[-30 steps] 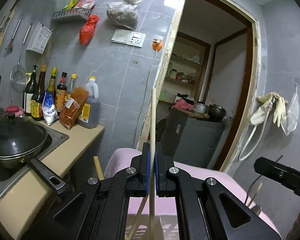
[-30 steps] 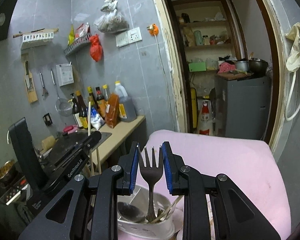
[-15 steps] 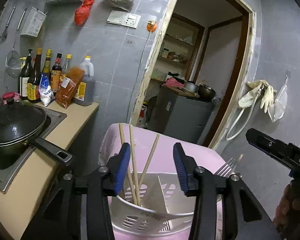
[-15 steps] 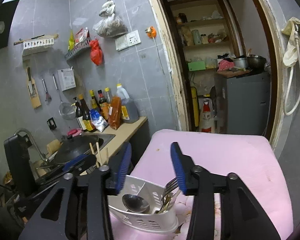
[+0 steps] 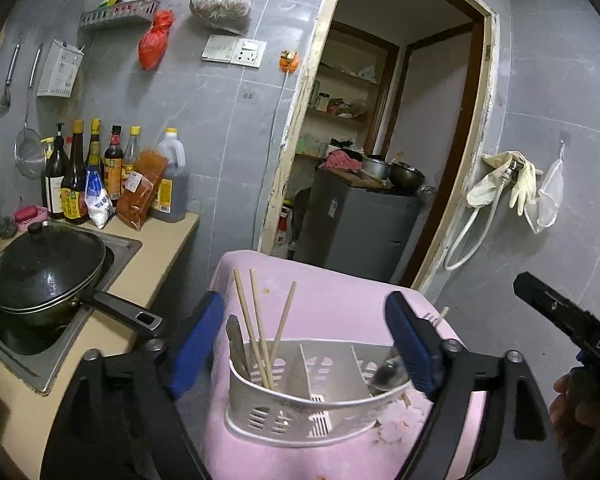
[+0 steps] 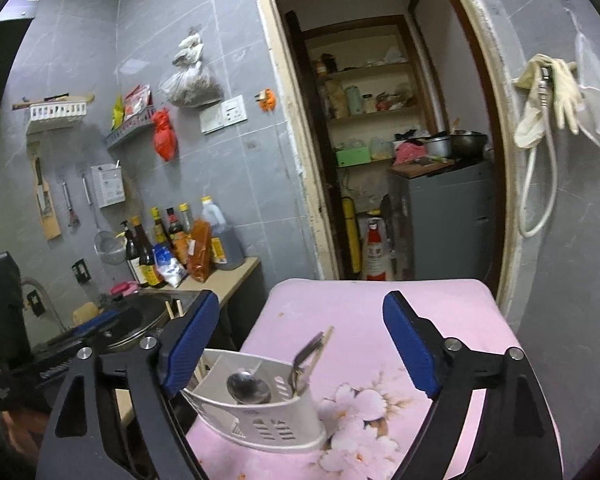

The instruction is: Organize utensils

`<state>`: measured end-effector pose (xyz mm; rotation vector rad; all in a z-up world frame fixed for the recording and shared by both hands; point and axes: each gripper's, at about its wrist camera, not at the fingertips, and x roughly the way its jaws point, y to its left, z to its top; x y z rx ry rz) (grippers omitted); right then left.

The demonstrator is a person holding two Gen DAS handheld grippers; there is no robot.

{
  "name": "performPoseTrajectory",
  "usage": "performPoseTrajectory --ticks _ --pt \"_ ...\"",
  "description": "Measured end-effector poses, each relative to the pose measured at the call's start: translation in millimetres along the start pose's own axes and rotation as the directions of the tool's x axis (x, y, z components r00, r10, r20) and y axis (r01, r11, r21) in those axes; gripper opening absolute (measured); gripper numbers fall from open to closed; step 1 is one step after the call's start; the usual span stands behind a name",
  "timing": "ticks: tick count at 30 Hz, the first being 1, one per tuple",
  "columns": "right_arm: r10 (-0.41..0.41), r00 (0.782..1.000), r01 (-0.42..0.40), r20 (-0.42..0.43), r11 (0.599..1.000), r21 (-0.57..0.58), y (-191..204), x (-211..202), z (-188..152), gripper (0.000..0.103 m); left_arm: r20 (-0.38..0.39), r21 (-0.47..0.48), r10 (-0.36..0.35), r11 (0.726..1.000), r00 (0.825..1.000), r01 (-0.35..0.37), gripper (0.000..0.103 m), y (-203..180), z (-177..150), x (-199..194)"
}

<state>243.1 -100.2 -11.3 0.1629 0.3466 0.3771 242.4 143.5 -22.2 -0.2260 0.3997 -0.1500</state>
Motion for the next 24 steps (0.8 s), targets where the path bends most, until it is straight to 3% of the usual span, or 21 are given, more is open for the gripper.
performPoseTrajectory --ticks 5,11,24 --pt "-0.044 0.999 0.044 0.019 0.999 0.003 -11.9 -28.5 -4.8 0.103 -0.003 -0.015 0.036 0.999 0.999 -0.036 0.093 -10.0 -0.2 -19.1" --pt "-0.106 0.994 0.106 0.008 0.994 -0.015 -27.7 -61.9 -11.6 0.103 0.034 -0.009 0.107 0.994 0.994 -0.107 0.095 -29.6 -11.4 -50.4" --pt "-0.129 0.991 0.125 -0.033 0.987 -0.100 -30.9 -146.2 -41.9 0.103 0.047 0.020 0.130 0.991 0.990 -0.131 0.095 -76.6 -56.7 -123.7"
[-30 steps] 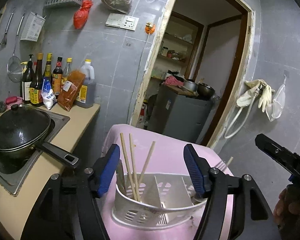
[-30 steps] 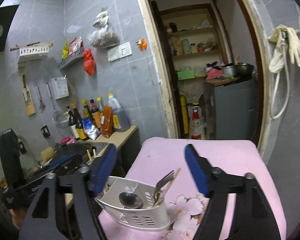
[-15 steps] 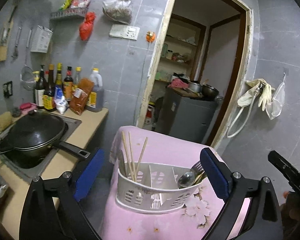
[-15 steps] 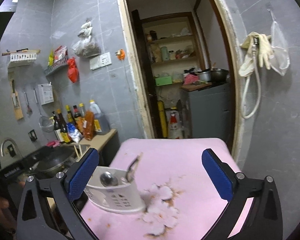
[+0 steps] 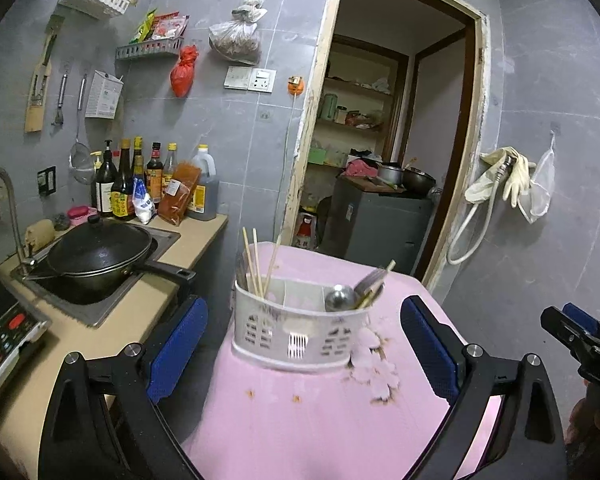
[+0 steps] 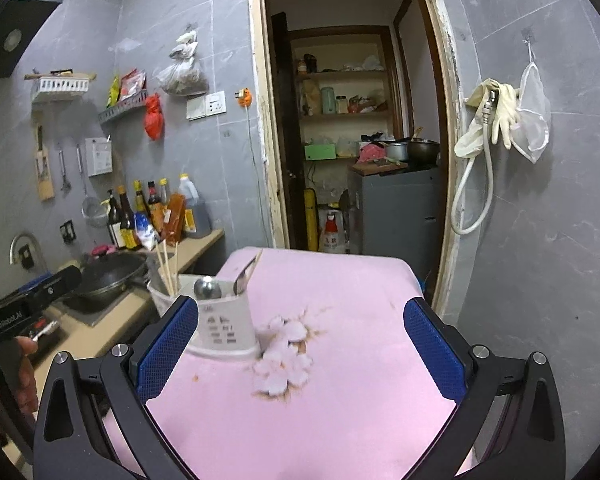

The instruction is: Organize utensils

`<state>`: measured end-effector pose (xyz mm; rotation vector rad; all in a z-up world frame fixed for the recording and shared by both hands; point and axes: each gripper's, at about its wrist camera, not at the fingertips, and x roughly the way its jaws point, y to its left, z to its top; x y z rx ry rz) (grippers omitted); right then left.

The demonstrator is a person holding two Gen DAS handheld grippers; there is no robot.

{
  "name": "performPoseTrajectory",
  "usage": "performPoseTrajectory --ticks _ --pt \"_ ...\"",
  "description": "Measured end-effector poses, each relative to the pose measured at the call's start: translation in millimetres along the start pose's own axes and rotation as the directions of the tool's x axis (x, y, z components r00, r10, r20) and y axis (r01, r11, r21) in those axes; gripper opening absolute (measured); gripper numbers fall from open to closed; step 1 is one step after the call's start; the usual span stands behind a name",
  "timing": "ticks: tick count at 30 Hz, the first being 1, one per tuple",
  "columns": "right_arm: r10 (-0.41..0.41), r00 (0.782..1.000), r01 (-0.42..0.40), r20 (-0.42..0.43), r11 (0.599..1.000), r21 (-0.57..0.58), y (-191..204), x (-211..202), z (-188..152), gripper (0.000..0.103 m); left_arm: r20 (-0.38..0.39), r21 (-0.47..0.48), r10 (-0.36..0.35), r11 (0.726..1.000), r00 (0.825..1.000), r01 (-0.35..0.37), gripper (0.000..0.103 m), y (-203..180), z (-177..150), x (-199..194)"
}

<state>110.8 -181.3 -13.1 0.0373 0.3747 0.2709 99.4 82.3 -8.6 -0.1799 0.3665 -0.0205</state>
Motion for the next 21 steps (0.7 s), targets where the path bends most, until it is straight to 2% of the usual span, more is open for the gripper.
performPoseTrajectory --ticks 5,12,21 --pt "-0.016 1.000 0.016 -0.004 1.000 -0.011 2.6 -27.7 -17.6 0.103 -0.036 0.010 0.009 1.000 0.999 -0.009 0.095 -7.7 -22.6 -25.1" --pt "-0.039 0.999 0.039 -0.013 0.999 0.014 -4.1 -53.2 -35.8 0.103 -0.048 0.035 0.029 0.999 0.998 -0.028 0.095 -11.0 -48.0 -50.7" --pt "-0.018 0.999 0.018 -0.030 1.000 0.018 -0.9 -62.4 -43.1 0.103 -0.033 0.026 0.033 0.999 0.999 -0.032 0.095 -9.5 -55.3 -67.9"
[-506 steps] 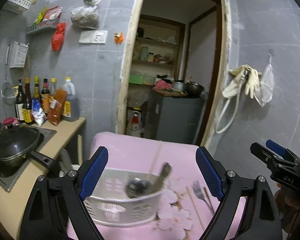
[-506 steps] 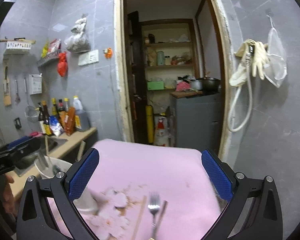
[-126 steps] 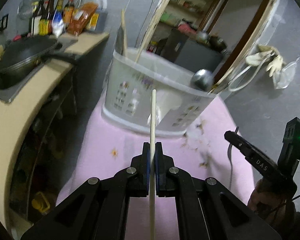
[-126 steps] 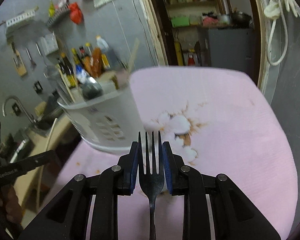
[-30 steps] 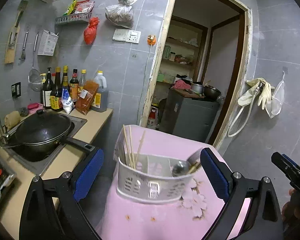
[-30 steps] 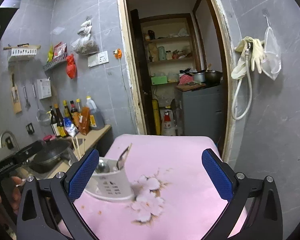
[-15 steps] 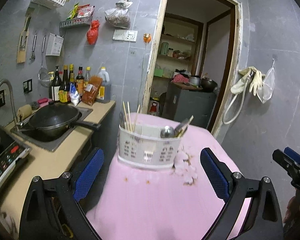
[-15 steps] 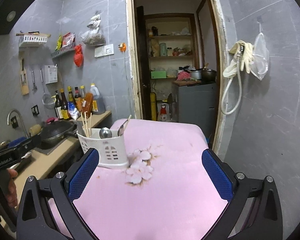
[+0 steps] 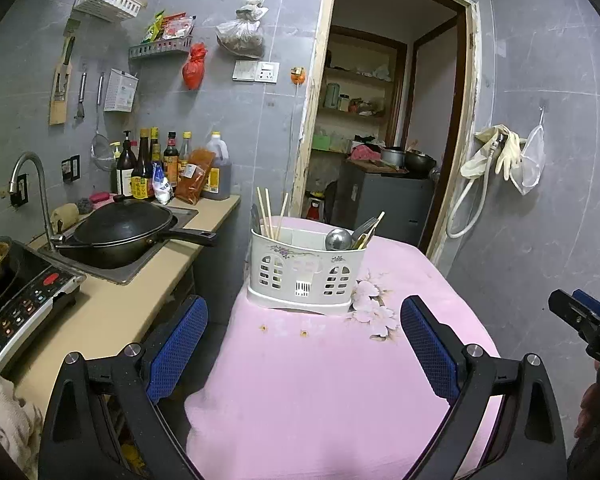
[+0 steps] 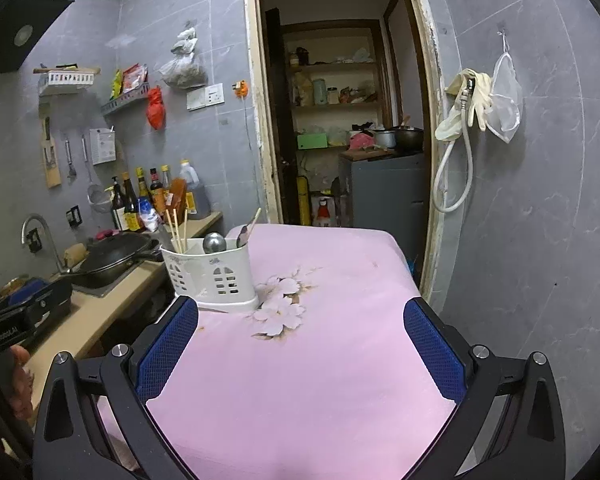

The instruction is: Organize utensils

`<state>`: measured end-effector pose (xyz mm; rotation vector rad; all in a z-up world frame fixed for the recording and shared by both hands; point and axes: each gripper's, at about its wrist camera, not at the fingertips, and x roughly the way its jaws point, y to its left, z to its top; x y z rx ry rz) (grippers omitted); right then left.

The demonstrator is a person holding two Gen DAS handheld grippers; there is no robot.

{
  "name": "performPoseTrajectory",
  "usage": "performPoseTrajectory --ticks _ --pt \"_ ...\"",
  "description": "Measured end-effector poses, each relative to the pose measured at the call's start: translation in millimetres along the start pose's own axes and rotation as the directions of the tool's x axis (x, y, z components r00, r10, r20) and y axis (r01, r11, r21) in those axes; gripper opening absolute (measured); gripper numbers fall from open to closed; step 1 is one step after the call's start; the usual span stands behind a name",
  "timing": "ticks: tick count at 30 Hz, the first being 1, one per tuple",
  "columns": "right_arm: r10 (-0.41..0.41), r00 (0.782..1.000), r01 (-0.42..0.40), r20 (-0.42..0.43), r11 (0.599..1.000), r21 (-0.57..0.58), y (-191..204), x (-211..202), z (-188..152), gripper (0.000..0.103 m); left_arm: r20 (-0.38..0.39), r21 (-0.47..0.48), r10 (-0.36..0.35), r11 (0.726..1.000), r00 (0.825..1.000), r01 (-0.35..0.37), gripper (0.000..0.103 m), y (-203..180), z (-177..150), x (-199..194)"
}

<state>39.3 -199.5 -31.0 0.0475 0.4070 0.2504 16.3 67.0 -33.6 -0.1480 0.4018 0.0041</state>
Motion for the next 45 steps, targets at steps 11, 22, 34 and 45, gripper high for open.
performPoseTrajectory --ticks 11,22,34,45 --pt "0.018 1.000 -0.018 0.003 1.000 -0.004 7.8 -2.3 0.0 0.103 0.006 -0.008 0.017 1.000 1.000 -0.017 0.095 6.3 -1.9 -7.3" --pt "0.023 1.000 -0.023 -0.003 1.000 0.000 7.8 -0.8 -0.2 0.103 0.012 -0.019 0.025 0.999 1.000 -0.025 0.095 7.0 -1.5 -9.8" --pt "0.021 1.000 -0.021 -0.002 1.000 0.005 5.0 0.6 0.2 0.103 0.015 -0.013 0.026 1.000 1.000 -0.026 0.095 3.7 0.4 -8.8" --pt "0.020 1.000 -0.020 -0.002 1.000 0.004 5.2 0.6 0.7 0.103 0.009 -0.013 0.026 1.000 1.000 -0.026 0.095 4.7 0.7 -7.2"
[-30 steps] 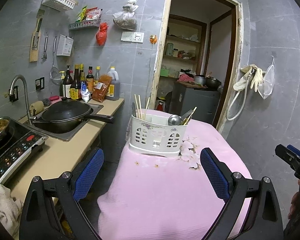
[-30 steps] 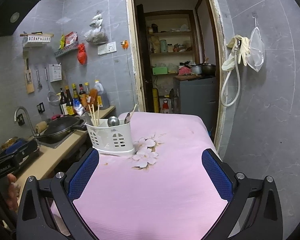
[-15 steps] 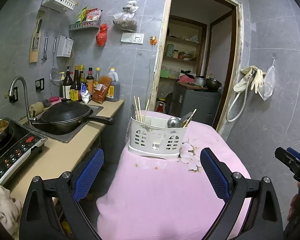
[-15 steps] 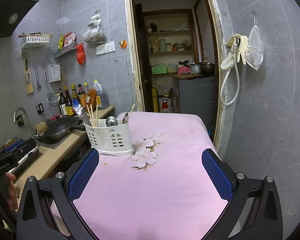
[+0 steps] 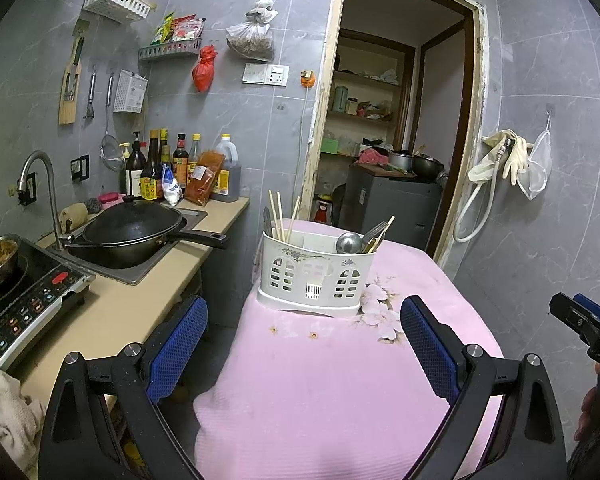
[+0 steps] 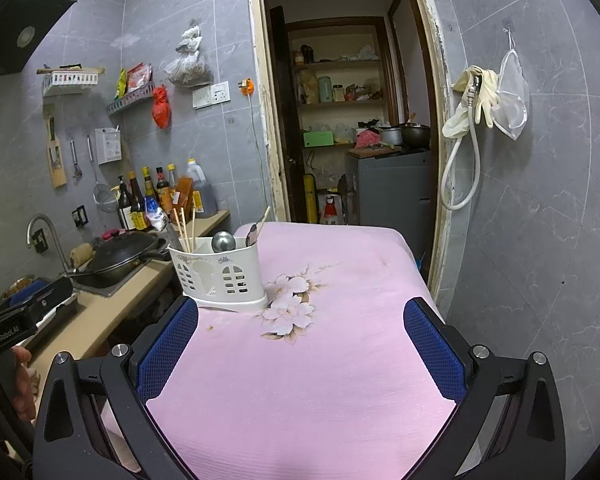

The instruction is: Organize utensils

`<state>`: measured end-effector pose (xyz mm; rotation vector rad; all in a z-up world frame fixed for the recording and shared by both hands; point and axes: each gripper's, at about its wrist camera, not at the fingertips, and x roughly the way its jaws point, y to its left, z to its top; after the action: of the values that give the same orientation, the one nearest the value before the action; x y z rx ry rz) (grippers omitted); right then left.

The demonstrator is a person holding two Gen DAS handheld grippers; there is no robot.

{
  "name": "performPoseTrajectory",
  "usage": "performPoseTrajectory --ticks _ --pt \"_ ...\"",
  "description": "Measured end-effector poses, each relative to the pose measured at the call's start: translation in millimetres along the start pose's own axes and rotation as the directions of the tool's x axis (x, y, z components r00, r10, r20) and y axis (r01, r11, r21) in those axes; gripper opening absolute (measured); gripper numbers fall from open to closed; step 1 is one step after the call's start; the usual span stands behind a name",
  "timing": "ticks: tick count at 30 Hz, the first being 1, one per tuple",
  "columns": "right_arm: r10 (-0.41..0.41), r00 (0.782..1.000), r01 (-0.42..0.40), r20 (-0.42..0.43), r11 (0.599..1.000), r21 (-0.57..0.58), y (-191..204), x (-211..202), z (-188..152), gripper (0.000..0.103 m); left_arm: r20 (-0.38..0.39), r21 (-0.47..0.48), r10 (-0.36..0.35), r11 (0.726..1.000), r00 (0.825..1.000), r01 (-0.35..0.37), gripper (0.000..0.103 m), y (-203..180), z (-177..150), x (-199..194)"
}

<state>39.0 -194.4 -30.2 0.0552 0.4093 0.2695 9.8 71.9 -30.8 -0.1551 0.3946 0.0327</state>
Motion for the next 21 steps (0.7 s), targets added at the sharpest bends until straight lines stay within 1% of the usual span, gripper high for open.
performPoseTrajectory --ticks 21 --pt "0.002 1.000 -0.002 -0.001 1.000 -0.002 -1.8 2.9 0.7 0.103 0.007 -0.008 0.008 1.000 1.000 -0.008 0.095 1.7 -4.2 -1.8"
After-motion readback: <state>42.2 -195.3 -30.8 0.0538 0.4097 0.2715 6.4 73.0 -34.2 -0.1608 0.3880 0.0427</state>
